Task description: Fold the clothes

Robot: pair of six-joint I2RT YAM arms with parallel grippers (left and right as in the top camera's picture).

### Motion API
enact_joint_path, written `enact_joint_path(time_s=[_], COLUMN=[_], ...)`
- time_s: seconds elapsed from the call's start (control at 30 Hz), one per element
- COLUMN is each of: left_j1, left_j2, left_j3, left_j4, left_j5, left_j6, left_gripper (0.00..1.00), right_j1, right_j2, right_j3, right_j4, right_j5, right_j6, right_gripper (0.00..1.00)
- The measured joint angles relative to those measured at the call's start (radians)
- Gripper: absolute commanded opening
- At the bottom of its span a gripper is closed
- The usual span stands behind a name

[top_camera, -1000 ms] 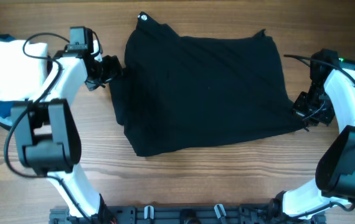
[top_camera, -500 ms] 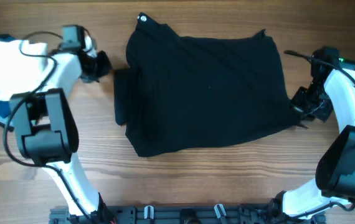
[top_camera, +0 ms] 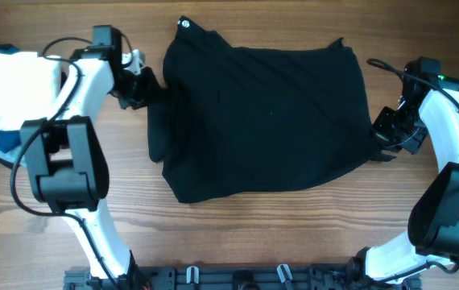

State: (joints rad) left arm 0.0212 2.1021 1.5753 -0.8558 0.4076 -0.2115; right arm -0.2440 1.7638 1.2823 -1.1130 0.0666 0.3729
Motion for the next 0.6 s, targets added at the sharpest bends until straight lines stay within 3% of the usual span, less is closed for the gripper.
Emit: enact_joint_path(time_s=[0.2, 0.3, 0.53, 0.57, 0.6], left_j1=[-0.120, -0.124, -0.033, -0.008, 0.016], left_j2=[0.002, 0.010, 0.012, 0.013, 0.013], left_j3=[-0.002, -0.058, -0.130, -0.132, -0.133], left_j4=[-0.032, -0.006, 0.278, 0.305, 0.317], left_j5=[-0.063, -0.171, -0.294, -0.307, -0.312], left_j6=[0.013, 0.013, 0.014, 0.014, 0.013], left_gripper=[0.14, 0.13, 0.07, 0.08, 0.22], right_j1=[0.000, 0.000, 0.000, 0.000, 0.000], right_j2=[0.000, 0.000, 0.000, 0.000, 0.000], right_j3=[0.000, 0.000, 0.000, 0.000, 0.000], right_j4=[0.000, -0.001, 0.003, 0.011, 0.021], right_j5=[0.000, 0.000, -0.027, -0.044, -0.066], right_j6=[-0.008, -0.019, -0.023, -0.023, -0.023], right_gripper=[0.04, 0.04, 0.04, 0.05, 0.04])
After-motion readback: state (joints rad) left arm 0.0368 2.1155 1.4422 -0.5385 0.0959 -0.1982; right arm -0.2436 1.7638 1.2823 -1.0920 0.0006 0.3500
